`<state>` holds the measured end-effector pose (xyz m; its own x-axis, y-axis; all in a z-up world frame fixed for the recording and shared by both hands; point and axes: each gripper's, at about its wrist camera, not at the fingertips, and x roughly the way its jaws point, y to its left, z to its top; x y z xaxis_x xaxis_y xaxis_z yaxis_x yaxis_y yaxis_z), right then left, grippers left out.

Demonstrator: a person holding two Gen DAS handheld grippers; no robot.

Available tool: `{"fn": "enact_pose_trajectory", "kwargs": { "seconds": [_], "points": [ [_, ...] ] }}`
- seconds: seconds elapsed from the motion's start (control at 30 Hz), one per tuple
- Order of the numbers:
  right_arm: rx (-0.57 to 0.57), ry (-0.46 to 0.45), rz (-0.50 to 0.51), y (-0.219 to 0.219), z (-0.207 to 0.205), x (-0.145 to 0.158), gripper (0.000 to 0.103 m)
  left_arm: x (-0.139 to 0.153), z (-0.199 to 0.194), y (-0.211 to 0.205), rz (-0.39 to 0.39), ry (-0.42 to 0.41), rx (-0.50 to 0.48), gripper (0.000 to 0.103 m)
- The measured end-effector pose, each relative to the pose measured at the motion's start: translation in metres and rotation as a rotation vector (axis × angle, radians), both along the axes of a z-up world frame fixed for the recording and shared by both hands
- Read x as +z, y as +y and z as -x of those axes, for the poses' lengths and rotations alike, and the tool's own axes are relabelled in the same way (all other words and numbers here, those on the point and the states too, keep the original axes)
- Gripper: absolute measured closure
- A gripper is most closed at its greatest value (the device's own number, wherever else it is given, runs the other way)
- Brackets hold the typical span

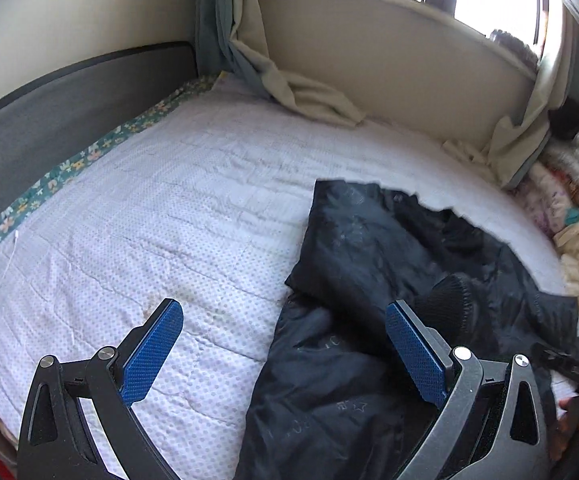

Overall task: Fold large clothes
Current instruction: 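Grasp the other sleeve's knit cuff with the right tool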

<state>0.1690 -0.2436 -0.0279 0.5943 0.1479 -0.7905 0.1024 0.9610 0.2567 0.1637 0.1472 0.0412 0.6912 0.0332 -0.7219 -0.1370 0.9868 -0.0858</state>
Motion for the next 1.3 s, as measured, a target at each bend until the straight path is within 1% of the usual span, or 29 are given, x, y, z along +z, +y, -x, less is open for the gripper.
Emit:
{"fn": "enact_pose_trajectory", "kwargs": {
  "seconds": [0.07, 0.1, 0.17, 0.27, 0.37, 0.4, 0.43, 0.5, 0.57, 0.6, 0.63, 0.7, 0.73, 0.77, 0.83, 0.9, 0.97, 1.03, 1.1, 1.2, 1.3],
  "points": [
    [0.054, -0.002, -0.022, 0.003, 0.0, 0.004, 0.007, -0.002, -0.015, -0.006, 0.001, 0.038, -0.005, 0.0],
    [0.096, -0.003, -0.02, 0.008, -0.001, 0.006, 0.007, -0.001, -0.022, -0.007, 0.011, 0.04, -0.003, 0.0],
    [0.144, -0.042, 0.032, 0.026, 0.002, 0.013, 0.008, 0.006, -0.037, -0.009, 0.01, 0.028, 0.018, 0.0],
    [0.206, -0.086, 0.125, 0.061, 0.004, 0.018, 0.011, 0.011, -0.057, -0.014, -0.033, 0.021, 0.022, 0.0],
    [0.269, -0.099, 0.18, 0.096, 0.0, 0.019, 0.022, 0.008, -0.061, -0.012, -0.065, -0.005, 0.045, 0.0],
    [0.294, -0.101, 0.194, 0.112, -0.003, 0.019, 0.027, 0.005, -0.062, -0.008, -0.06, 0.004, 0.062, 0.0],
    [0.311, -0.1, 0.198, 0.125, -0.006, 0.018, 0.028, 0.004, -0.063, -0.006, -0.049, 0.012, 0.062, 0.0],
    [0.337, -0.103, 0.199, 0.147, -0.007, 0.016, 0.029, 0.005, -0.066, 0.002, -0.006, 0.016, 0.062, 0.0],
    [0.348, -0.11, 0.203, 0.169, -0.009, 0.014, 0.027, 0.011, -0.067, 0.011, 0.017, -0.005, 0.084, 0.0],
    [0.343, -0.112, 0.216, 0.18, -0.011, 0.011, 0.024, 0.013, -0.067, 0.013, 0.02, -0.011, 0.087, 0.0],
    [0.328, -0.112, 0.231, 0.191, -0.013, 0.009, 0.018, 0.016, -0.067, 0.016, 0.022, -0.02, 0.093, 0.0],
    [0.281, -0.119, 0.263, 0.211, -0.019, 0.003, 0.013, 0.019, -0.067, 0.021, 0.039, -0.029, 0.1, 0.0],
    [0.267, -0.134, 0.282, 0.219, -0.021, 0.001, 0.012, 0.02, -0.066, 0.023, 0.054, -0.031, 0.1, 0.0],
    [0.25, -0.152, 0.328, 0.227, -0.023, -0.001, 0.012, 0.02, -0.066, 0.026, 0.067, -0.032, 0.101, 0.0],
    [0.217, -0.175, 0.451, 0.245, -0.029, -0.008, 0.012, 0.019, -0.066, 0.028, 0.065, -0.031, 0.107, 0.0],
    [0.208, -0.177, 0.505, 0.249, -0.035, -0.012, 0.012, 0.018, -0.066, 0.028, 0.051, -0.031, 0.114, 0.0],
    [0.174, -0.159, 0.542, 0.246, -0.04, -0.016, 0.012, 0.018, -0.066, 0.028, 0.046, -0.03, 0.111, 0.0],
    [0.135, -0.141, 0.521, 0.232, -0.041, -0.012, 0.017, 0.019, -0.064, 0.027, 0.045, -0.033, 0.109, 0.0],
    [0.113, -0.129, 0.493, 0.216, -0.039, -0.005, 0.019, 0.02, -0.062, 0.026, 0.036, -0.04, 0.105, 0.0],
    [0.077, -0.111, 0.429, 0.179, -0.03, 0.01, 0.02, 0.021, -0.058, 0.023, 0.015, -0.044, 0.097, 0.0],
    [0.05, -0.089, 0.352, 0.14, -0.018, 0.022, 0.02, 0.018, -0.056, 0.02, 0.012, -0.036, 0.082, 0.0]
  ]
}}
